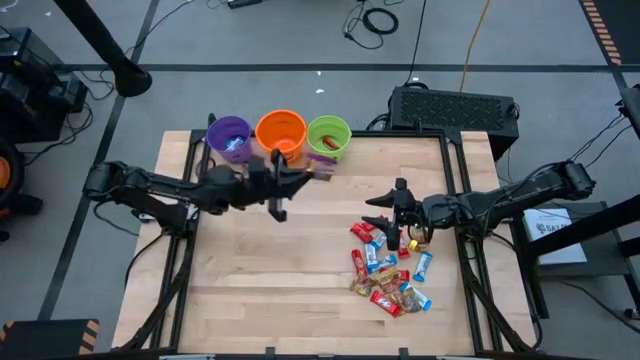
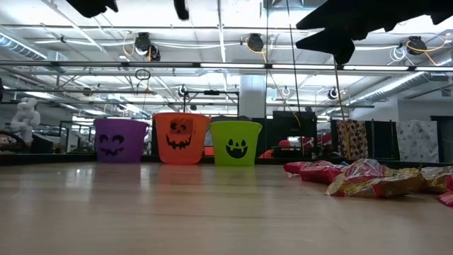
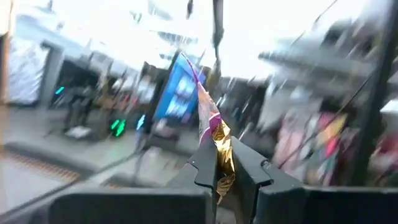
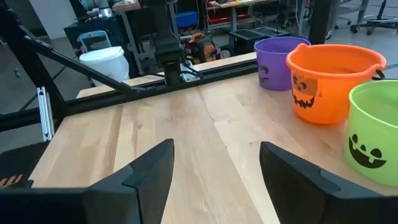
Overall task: Sort candy by brand, put in halloween buckets
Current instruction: Put the violet candy into the orange bucket
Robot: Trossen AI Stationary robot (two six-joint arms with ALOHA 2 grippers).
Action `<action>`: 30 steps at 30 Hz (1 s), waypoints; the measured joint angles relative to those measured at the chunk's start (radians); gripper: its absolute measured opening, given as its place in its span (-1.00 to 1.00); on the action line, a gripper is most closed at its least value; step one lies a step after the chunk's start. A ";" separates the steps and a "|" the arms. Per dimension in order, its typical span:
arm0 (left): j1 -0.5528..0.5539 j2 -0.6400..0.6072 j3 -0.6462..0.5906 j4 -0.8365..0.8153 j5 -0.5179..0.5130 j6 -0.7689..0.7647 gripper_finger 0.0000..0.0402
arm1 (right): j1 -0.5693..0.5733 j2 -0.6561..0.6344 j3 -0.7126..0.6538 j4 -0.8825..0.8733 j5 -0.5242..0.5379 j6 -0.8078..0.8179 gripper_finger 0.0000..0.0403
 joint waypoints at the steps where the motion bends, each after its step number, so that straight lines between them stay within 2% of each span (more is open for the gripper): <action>1: 0.000 0.000 0.000 0.037 0.016 -0.002 -0.88 | 0.000 0.000 0.000 -0.003 0.000 0.000 0.12; 3: -0.002 -0.002 0.000 0.072 0.024 0.008 -0.88 | 0.000 0.000 0.000 -0.008 -0.002 0.000 0.10; 5: 0.000 -0.006 0.000 0.070 0.024 0.081 -0.88 | 0.000 0.000 0.000 -0.006 -0.002 0.000 0.08; 11: 0.004 -0.010 0.000 0.018 0.090 0.642 -0.88 | 0.002 0.000 0.000 -0.002 -0.005 0.038 0.07; 13: 0.028 -0.008 0.006 -0.008 0.035 0.712 -0.88 | 0.002 0.000 0.000 -0.002 -0.006 0.038 0.07; 16: 0.099 -0.029 0.048 -0.138 -0.129 0.714 -0.88 | 0.002 0.000 0.000 -0.003 -0.008 0.037 0.07; 18: 0.163 -0.031 0.091 -0.281 -0.173 0.699 -0.88 | 0.002 0.000 0.000 -0.007 -0.008 0.031 0.07; 21: 0.278 -0.025 0.153 -0.582 -0.222 0.605 -0.88 | 0.002 0.000 0.000 -0.013 -0.008 0.000 0.07; 25: 0.456 -0.016 0.225 -0.870 -0.241 0.477 -0.88 | -0.001 0.001 0.000 -0.019 -0.005 -0.046 0.07; 28: 0.577 -0.009 0.220 -0.972 -0.232 0.413 -0.88 | -0.013 0.001 0.000 -0.022 -0.003 -0.057 0.07; 30: 0.646 -0.006 0.223 -0.990 -0.161 0.372 -0.88 | -0.021 0.001 0.000 -0.023 -0.002 -0.057 0.07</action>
